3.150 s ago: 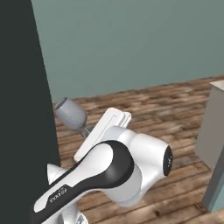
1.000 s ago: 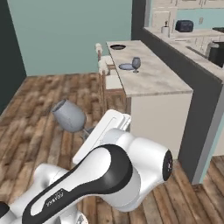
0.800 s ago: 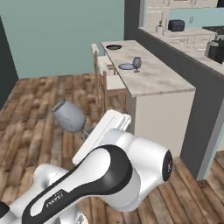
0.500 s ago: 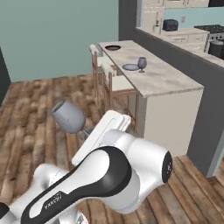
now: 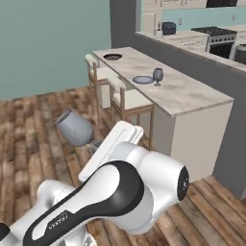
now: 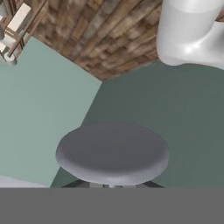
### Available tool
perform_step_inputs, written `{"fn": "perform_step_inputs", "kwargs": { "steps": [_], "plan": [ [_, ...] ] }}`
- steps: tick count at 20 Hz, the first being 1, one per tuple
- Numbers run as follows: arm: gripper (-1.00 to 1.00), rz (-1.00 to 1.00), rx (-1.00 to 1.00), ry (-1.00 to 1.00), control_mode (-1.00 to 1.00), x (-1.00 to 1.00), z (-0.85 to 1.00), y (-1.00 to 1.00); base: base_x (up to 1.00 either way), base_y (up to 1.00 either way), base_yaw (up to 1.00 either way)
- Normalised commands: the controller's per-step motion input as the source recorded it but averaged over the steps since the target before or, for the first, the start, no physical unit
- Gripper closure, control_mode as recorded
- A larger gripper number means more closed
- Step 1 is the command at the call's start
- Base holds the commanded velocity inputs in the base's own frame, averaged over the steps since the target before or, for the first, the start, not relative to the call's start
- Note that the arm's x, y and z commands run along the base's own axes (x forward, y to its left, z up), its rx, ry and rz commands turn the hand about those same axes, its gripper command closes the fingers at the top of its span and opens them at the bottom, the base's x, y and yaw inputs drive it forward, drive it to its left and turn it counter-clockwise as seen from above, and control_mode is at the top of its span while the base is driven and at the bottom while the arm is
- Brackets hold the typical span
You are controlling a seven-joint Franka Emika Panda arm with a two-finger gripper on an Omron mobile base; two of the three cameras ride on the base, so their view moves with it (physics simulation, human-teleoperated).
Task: Retrieve the wine glasses from the counter and place one next to each plate.
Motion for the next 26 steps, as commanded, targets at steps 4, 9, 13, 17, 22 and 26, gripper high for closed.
{"fn": "perform_step_inputs", "kwargs": {
  "steps": [4,9,13,17,22,26],
  "plan": [
    [1.00,0.00,0.00,0.00,1.00,0.00,0.00,0.00,0.90,1.00,-0.36],
    [1.00,0.00,0.00,0.00,1.00,0.00,0.00,0.00,0.89,1.00,-0.35],
    [1.00,0.00,0.00,0.00,1.00,0.00,0.00,0.00,0.77,1.00,-0.30],
    [1.00,0.00,0.00,0.00,1.00,0.00,0.00,0.00,0.70,1.00,-0.27],
    [1.00,0.00,0.00,0.00,1.00,0.00,0.00,0.00,0.46,1.00,-0.22],
    [1.00,0.00,0.00,0.00,1.00,0.00,0.00,0.00,0.33,1.00,-0.20]
  ]
}}
